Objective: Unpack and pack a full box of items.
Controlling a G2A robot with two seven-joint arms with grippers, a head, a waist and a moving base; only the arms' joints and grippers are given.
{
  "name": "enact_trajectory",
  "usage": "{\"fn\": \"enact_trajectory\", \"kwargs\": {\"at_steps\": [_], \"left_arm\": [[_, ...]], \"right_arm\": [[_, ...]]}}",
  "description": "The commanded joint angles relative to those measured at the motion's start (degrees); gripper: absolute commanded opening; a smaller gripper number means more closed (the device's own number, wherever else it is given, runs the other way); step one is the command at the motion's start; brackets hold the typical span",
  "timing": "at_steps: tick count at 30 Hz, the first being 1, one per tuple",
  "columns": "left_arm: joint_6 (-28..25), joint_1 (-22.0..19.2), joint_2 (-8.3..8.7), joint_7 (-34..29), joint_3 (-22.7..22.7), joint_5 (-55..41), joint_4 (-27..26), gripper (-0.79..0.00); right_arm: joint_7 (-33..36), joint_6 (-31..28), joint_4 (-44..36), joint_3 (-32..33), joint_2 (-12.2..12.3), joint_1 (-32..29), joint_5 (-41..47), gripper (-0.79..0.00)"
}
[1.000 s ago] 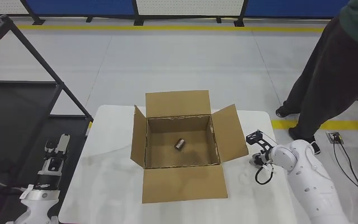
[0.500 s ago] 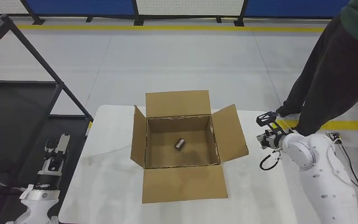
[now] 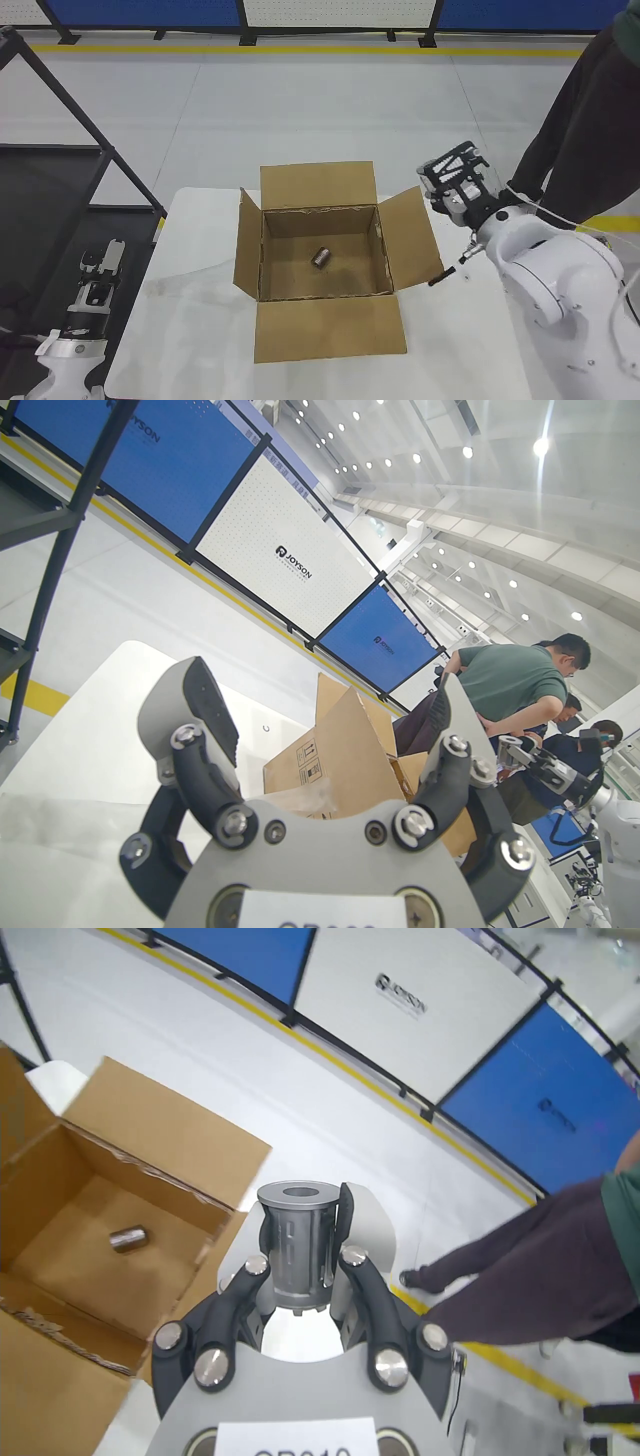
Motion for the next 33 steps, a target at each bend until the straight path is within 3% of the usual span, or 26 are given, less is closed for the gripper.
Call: {"fn": "enact_trajectory", "kwargs": {"at_steps": [1, 9, 15, 20, 30, 32, 33], "left_arm": [[0.0, 0.0, 0.0, 0.0, 0.0, 0.0, 0.0, 0.0], [0.0, 0.0, 0.0, 0.0, 0.0, 0.0, 0.0, 0.0], [0.0, 0.0, 0.0, 0.0, 0.0, 0.0, 0.0, 0.0], [0.0, 0.0, 0.0, 0.0, 0.0, 0.0, 0.0, 0.0], [0.0, 0.0, 0.0, 0.0, 0.0, 0.0, 0.0, 0.0], [0.0, 0.0, 0.0, 0.0, 0.0, 0.0, 0.0, 0.0], [0.0, 0.0, 0.0, 0.0, 0.0, 0.0, 0.0, 0.0]], "right_arm": [[-0.3, -2.1, 1.8, -4.9, -0.7, 3.4, 0.9, -0.785], [2.7, -13.0, 20.5, -23.8, -5.2, 18.7, 11.5, -0.785], [6.4, -16.7, 38.5, -35.4, -10.3, 26.8, 18.3, -0.785], [6.7, -18.1, 51.1, -40.9, -13.9, 29.5, 22.4, -0.785], [0.5, -17.9, 66.7, -46.2, -19.9, 29.7, 25.8, -0.785], [-0.5, -18.4, 68.9, -46.8, -20.8, 29.9, 25.8, -0.643], [-1.0, -18.4, 69.9, -46.9, -21.2, 30.1, 25.9, -0.616]]}}
